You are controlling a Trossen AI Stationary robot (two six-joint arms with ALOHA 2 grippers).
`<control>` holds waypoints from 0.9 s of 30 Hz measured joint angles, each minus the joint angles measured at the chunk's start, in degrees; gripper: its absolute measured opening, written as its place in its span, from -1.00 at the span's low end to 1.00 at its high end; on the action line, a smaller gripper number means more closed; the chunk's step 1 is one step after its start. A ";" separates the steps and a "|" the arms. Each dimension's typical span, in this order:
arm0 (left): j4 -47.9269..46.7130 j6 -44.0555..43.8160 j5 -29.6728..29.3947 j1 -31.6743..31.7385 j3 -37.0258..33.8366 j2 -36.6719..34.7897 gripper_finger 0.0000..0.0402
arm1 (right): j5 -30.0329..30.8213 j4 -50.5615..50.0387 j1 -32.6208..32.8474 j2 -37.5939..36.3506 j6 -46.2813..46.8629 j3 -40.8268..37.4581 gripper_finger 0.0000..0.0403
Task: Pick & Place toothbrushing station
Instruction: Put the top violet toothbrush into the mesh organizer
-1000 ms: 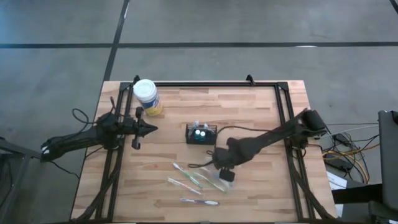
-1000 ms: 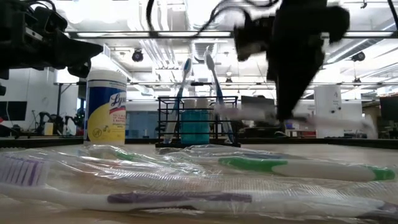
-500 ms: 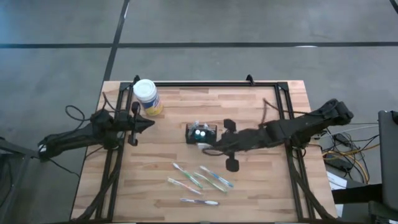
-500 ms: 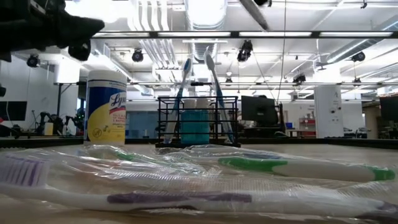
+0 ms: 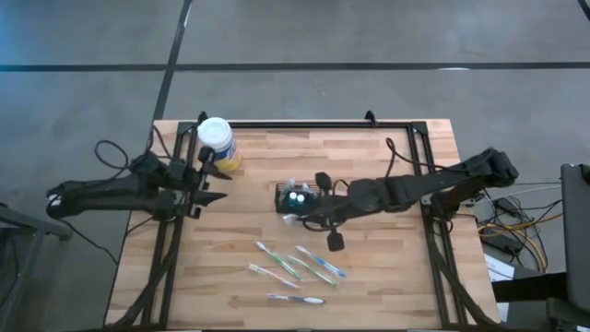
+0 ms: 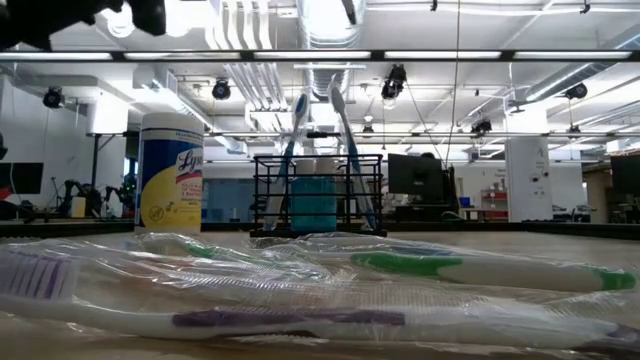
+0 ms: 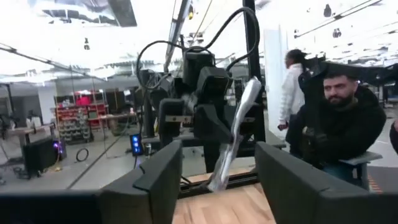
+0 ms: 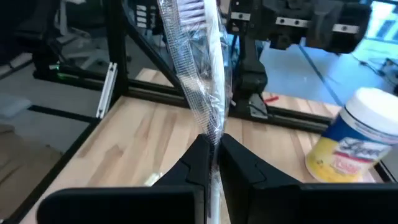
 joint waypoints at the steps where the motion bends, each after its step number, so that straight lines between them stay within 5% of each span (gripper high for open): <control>1: -0.03 -0.02 -0.06 -0.10 1.18 1.64 0.05 | -0.66 0.63 -0.57 0.39 -0.54 -0.02 -0.91; 16: 0.15 4.79 -0.29 -0.51 15.23 23.47 0.07 | -4.38 6.35 -7.96 0.87 -2.05 0.22 -0.91; 27: -0.74 6.45 0.22 -0.81 24.73 31.32 0.06 | -4.23 6.87 -9.00 0.87 -3.40 0.22 -0.91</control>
